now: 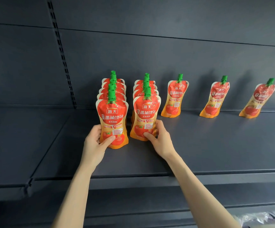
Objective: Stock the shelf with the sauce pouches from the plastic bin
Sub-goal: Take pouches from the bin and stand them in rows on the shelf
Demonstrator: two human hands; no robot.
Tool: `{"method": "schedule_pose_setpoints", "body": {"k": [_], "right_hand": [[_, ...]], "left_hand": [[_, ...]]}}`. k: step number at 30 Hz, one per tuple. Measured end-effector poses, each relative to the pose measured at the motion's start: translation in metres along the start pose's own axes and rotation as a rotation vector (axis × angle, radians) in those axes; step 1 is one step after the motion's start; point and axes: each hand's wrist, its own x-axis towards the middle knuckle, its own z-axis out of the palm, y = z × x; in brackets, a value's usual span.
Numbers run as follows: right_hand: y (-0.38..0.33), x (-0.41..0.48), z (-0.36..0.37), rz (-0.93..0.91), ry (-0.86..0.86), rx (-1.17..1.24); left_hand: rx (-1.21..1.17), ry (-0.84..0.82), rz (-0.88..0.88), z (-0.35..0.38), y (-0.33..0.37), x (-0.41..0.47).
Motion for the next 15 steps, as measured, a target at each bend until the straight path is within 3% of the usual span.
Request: {"method": "schedule_pose_setpoints", "body": {"k": [15], "right_hand": [[-0.0044, -0.0011, -0.0055, 0.025, -0.061, -0.004]], "left_hand": [[0.052, -0.002, -0.041, 0.0007, 0.0030, -0.0008]]}}
